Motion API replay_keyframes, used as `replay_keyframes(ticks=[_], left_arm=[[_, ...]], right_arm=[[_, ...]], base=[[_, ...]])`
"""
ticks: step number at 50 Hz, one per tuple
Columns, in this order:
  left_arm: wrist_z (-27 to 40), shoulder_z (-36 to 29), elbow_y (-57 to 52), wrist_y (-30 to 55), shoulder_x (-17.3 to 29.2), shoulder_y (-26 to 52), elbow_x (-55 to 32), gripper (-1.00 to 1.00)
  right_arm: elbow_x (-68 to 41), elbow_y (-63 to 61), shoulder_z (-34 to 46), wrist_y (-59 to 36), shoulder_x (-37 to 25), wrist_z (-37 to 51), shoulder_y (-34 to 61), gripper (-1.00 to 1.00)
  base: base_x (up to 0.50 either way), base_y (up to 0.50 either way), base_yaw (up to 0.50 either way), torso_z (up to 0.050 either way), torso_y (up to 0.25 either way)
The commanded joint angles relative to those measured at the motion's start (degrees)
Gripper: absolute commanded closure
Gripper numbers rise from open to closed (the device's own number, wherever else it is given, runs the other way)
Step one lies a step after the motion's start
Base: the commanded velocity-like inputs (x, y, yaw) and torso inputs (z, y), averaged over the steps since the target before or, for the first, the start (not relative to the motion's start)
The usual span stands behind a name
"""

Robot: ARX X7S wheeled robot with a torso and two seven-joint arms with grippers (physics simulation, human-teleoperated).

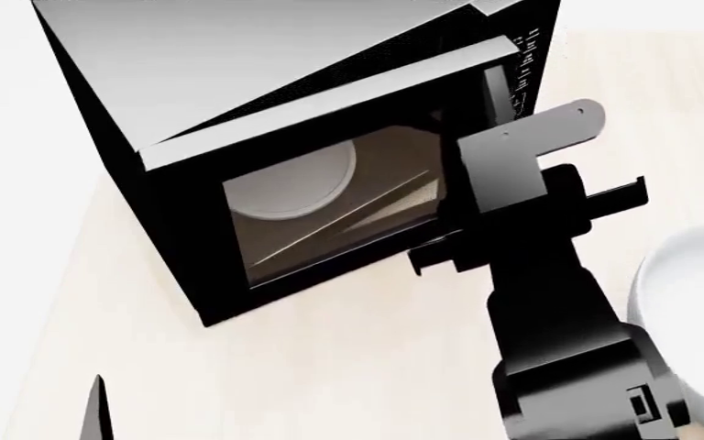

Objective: Open the microwave.

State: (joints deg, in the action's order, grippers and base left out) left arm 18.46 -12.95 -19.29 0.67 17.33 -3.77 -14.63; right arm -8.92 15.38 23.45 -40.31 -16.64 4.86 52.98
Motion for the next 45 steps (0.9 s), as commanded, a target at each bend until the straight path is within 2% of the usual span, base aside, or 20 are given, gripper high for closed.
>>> replay_keyframes(ticks=[1, 20, 45], left_arm=[[0.3, -0.1, -0.1, 0.0, 0.2, 0.0, -0.1, -1.0], [0.7, -0.5, -0.3, -0.3, 0.5, -0.2, -0.1, -1.0], [1.2, -0.9, -0.7, 0.2, 0.9, 0.0, -0.4, -1.0]], right_arm=[[-3.4, -9.9, 0.2, -3.4, 0.2, 0.9, -3.7, 1.0], [-6.3, -28.7, -1.0, -11.5, -1.7, 3.9, -11.0, 1.0], [-11.4, -47.7, -3.6, -18.5, -2.6, 6.4, -19.3, 1.0]], base=[[0.0, 0.0, 0.0, 0.0, 0.0], [0.0, 0.0, 0.0, 0.001, 0.003], [0.0, 0.0, 0.0, 0.001, 0.003]])
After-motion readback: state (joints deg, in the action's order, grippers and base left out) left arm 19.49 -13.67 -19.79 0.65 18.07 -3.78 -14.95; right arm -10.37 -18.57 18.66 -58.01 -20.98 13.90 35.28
